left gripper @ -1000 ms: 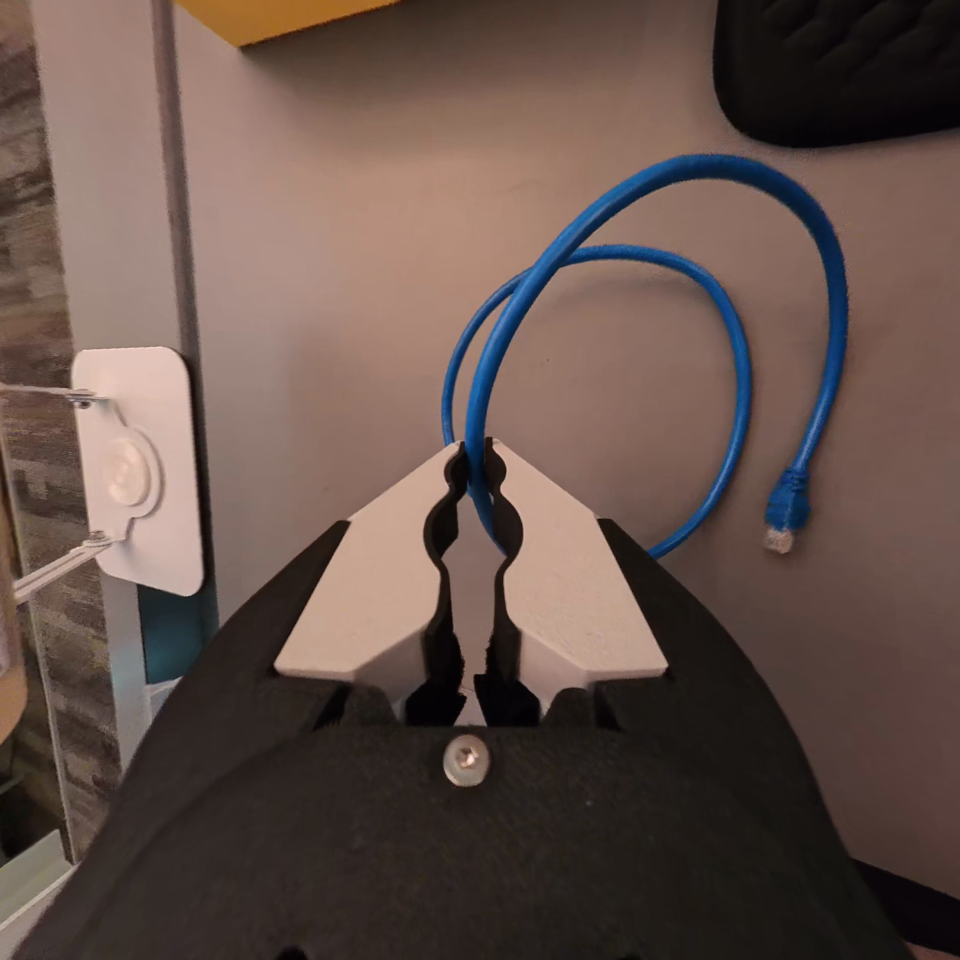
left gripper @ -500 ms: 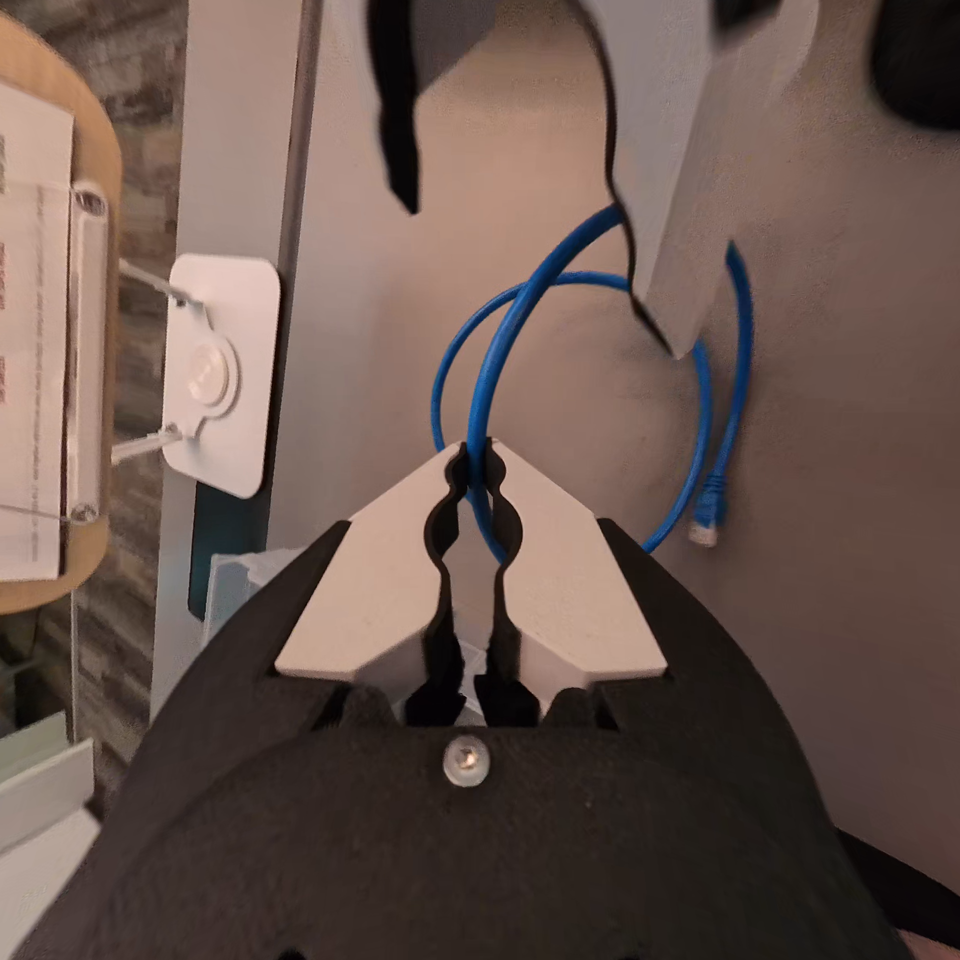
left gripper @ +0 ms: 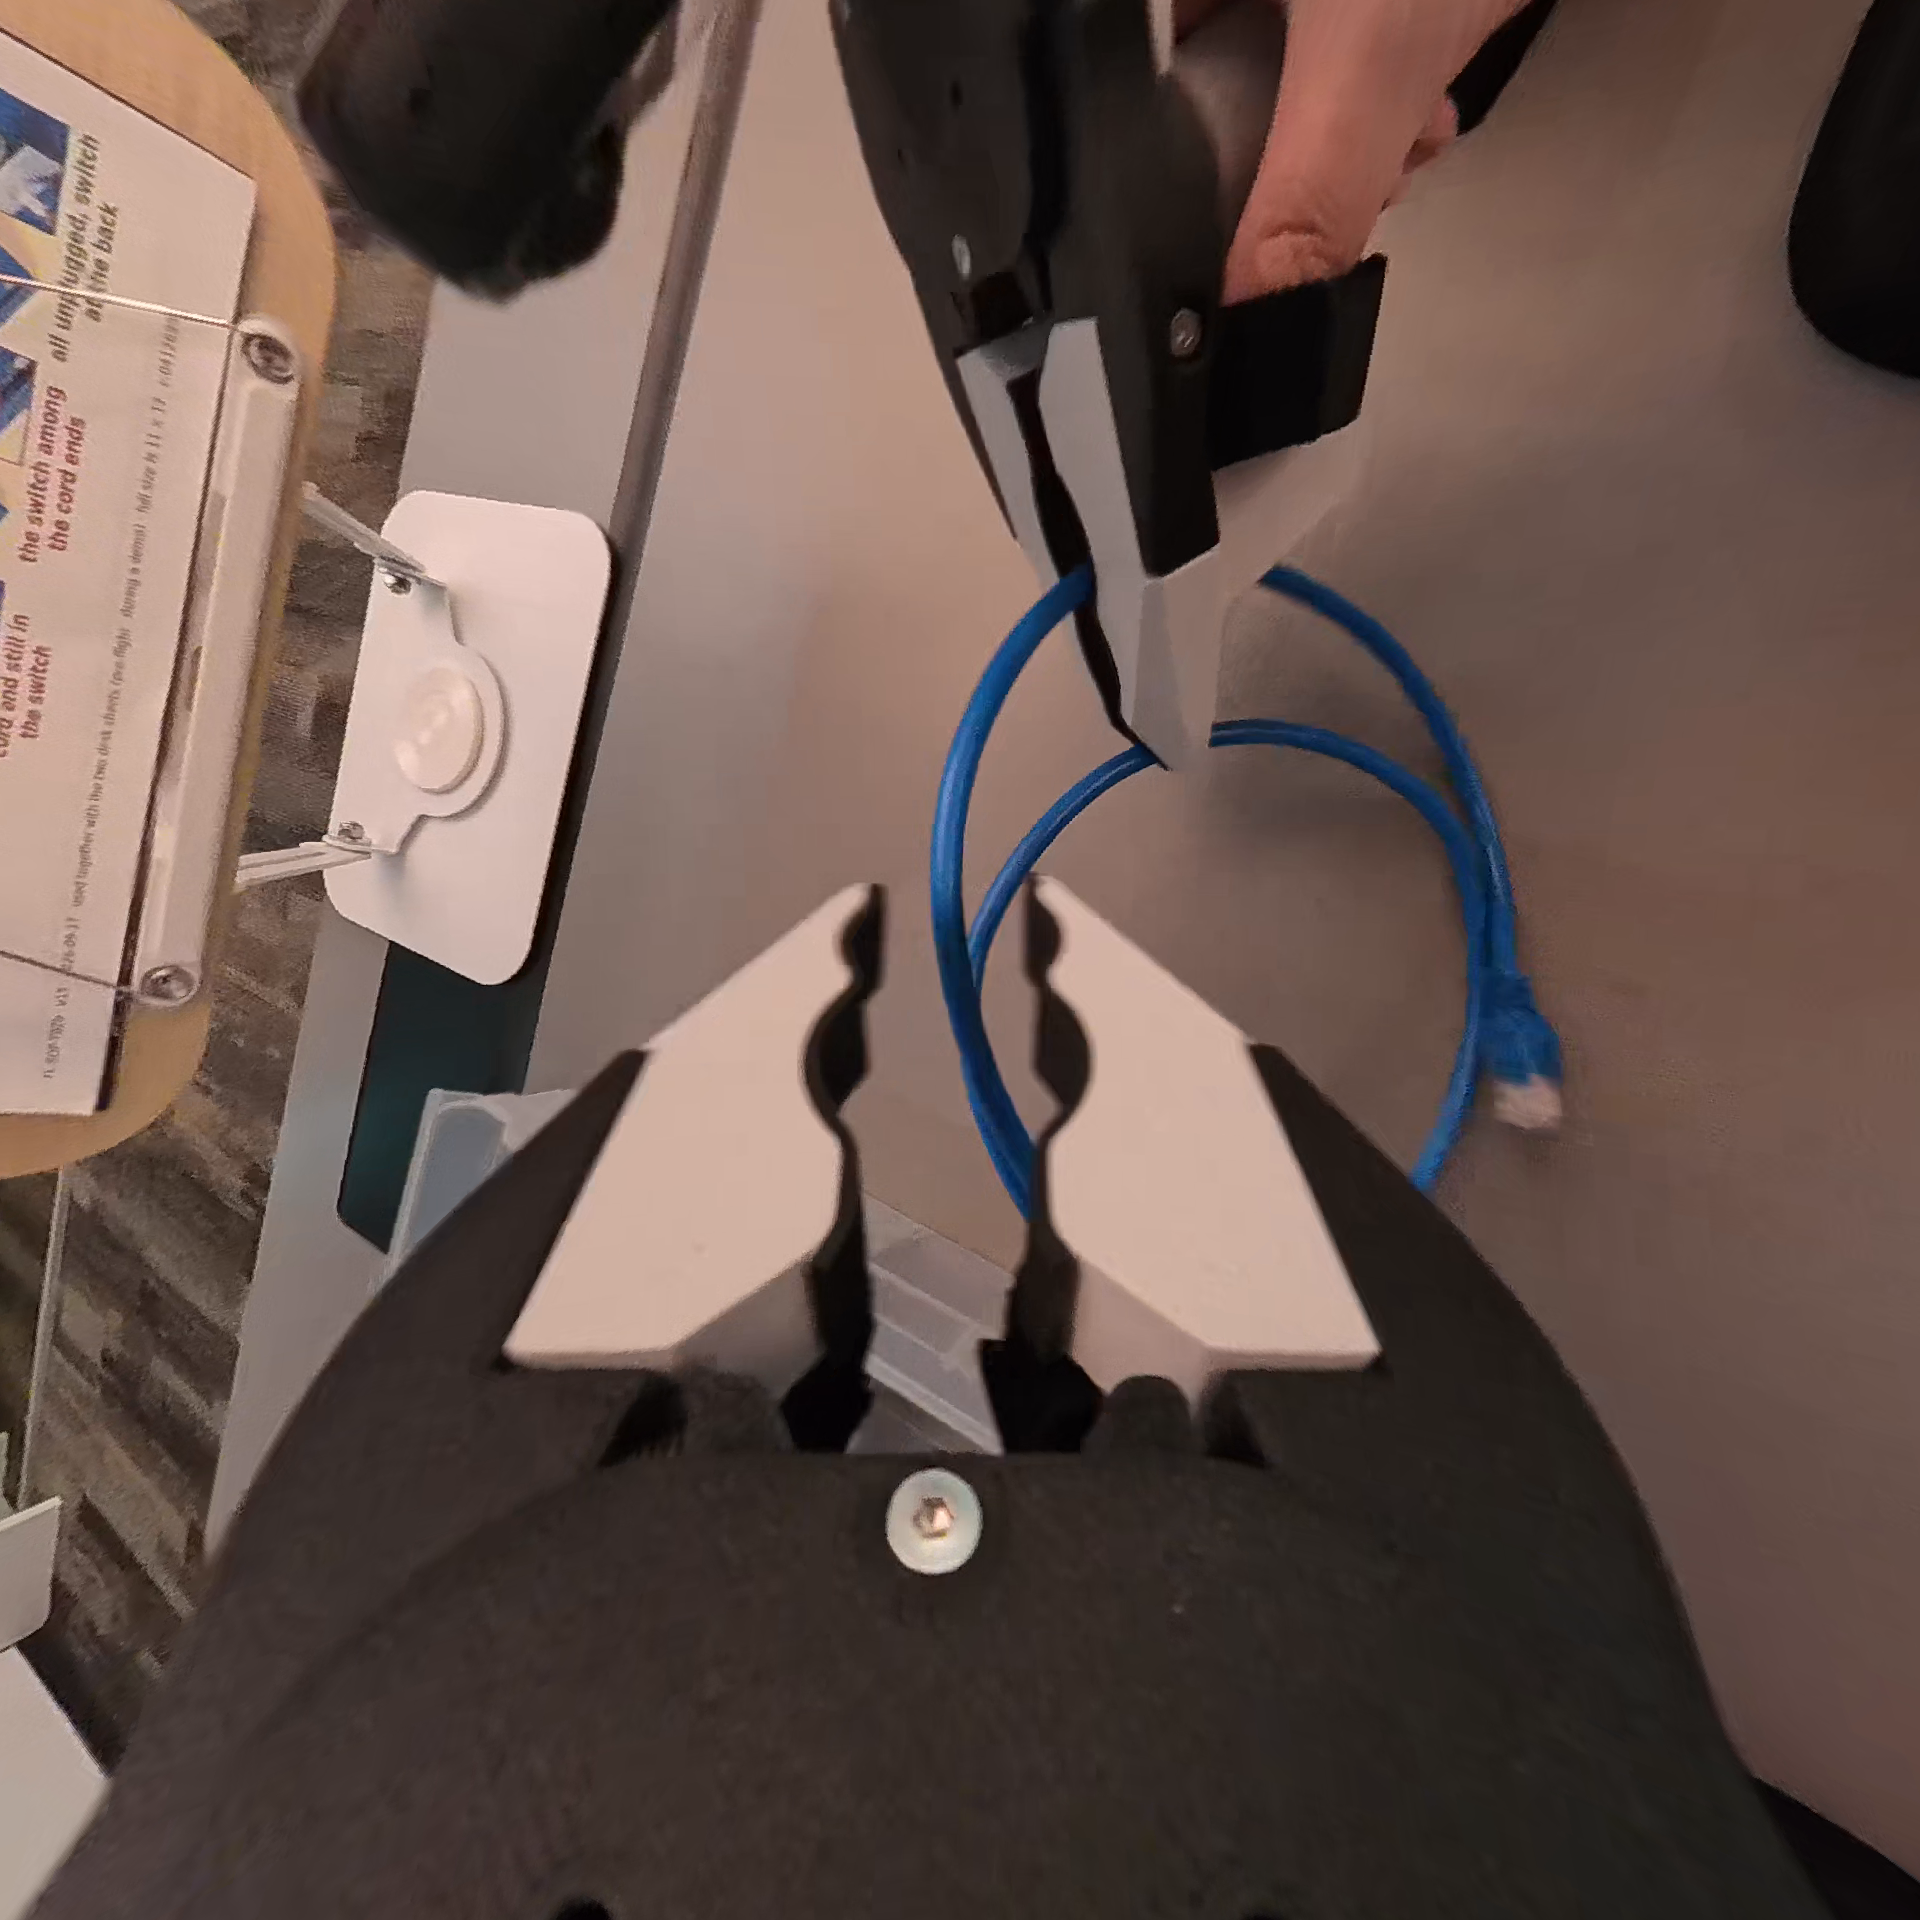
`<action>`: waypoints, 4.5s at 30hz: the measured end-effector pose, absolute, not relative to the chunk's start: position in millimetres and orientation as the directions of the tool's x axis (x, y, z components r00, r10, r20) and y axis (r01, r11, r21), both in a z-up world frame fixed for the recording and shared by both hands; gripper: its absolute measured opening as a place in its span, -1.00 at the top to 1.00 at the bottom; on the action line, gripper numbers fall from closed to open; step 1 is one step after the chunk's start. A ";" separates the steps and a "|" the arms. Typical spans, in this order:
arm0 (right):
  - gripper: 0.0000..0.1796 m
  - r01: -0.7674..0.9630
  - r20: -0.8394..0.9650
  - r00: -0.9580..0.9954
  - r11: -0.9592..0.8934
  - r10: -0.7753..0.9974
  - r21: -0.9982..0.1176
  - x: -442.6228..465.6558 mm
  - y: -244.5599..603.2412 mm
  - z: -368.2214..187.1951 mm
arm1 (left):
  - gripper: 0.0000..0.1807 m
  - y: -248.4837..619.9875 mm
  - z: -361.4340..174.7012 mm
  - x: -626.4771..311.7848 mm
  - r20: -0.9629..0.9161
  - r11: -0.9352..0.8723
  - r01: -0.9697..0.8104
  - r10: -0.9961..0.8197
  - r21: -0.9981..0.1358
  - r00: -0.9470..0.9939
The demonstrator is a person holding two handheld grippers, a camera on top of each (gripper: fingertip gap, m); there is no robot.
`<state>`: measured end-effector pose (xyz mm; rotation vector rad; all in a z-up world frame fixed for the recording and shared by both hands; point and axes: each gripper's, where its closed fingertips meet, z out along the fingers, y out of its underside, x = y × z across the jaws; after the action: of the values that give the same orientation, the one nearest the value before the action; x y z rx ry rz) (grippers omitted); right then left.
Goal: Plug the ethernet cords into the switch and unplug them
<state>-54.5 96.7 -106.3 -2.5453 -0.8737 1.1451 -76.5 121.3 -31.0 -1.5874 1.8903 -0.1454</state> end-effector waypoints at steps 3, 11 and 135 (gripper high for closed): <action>0.95 0.391 -0.585 0.506 -0.774 0.633 -0.499 -50.1 99.3 -79.7 | 0.41 124.3 -16.3 -81.9 -0.390 0.220 -0.820 -0.921 -0.528 0.005; 0.96 0.204 -0.276 0.737 -0.593 0.616 -0.779 41.5 101.1 30.7 | 0.39 102.8 58.0 -94.9 -0.244 0.166 -0.578 -0.968 -0.799 0.060; 0.53 0.267 -0.268 0.926 -0.963 0.267 -0.039 -118.6 159.2 -132.6 | 0.72 170.1 -22.8 -274.3 -0.054 -0.496 -0.790 -0.835 -0.360 0.548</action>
<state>-118.6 159.2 -132.6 -3.0810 -0.4273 0.4286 -274.3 170.1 -22.8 -2.4457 1.3354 -0.1805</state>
